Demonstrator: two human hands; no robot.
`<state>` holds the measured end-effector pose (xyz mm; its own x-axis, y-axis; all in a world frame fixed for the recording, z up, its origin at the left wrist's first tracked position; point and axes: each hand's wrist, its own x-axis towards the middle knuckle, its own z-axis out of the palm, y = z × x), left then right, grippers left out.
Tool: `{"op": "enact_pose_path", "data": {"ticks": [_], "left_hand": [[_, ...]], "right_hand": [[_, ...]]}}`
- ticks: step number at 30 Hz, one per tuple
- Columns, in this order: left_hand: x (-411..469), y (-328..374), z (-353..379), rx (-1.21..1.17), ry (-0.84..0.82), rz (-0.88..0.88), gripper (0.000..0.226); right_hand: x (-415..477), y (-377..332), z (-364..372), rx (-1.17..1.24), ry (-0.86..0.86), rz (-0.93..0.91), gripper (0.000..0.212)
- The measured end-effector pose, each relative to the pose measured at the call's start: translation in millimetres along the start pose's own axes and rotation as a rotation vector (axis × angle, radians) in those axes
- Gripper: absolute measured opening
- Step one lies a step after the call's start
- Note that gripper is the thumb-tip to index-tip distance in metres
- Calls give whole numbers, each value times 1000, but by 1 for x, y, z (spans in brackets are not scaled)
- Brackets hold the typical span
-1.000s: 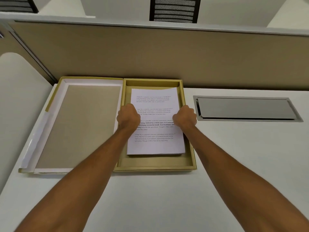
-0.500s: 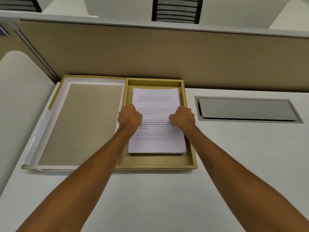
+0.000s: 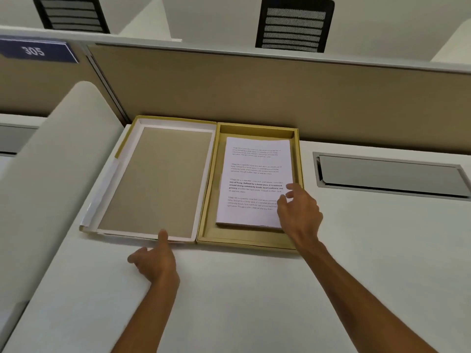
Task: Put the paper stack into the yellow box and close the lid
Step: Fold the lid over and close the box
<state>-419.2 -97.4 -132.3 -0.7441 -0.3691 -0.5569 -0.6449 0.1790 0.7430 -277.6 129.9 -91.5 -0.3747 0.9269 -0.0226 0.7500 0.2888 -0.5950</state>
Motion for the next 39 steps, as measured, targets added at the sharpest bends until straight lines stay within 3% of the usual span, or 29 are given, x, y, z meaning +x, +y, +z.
{"op": "enact_pose_path", "data": {"ticks": [3, 6, 16, 20, 26, 30, 34, 39], "left_hand": [[10, 6, -3, -21, -81, -45, 26], [12, 9, -4, -73, -76, -14, 17], [-18, -2, -18, -183, -203, 355, 70], [-35, -5, -22, -80, -247, 583, 65], [-55, -20, -17, 114, -366, 801, 57], [-59, -29, -10, 240, -403, 968, 49], [-56, -41, -4, 459, -394, 1222, 60], [-54, -47, 5, 605, -415, 1399, 65]], "right_hand": [[-13, 1, 1, 52, -7, 5, 36], [-24, 1, -1, 84, -9, 12, 31], [-42, 4, -9, 175, -20, 31, 20], [-44, -2, -11, 248, -35, 20, 18], [-46, -24, -26, 551, -137, -36, 17], [-51, -40, -55, 786, -268, 30, 33], [-54, -38, -82, 961, -323, 187, 52], [-44, -3, -85, 765, -218, 347, 54]]}}
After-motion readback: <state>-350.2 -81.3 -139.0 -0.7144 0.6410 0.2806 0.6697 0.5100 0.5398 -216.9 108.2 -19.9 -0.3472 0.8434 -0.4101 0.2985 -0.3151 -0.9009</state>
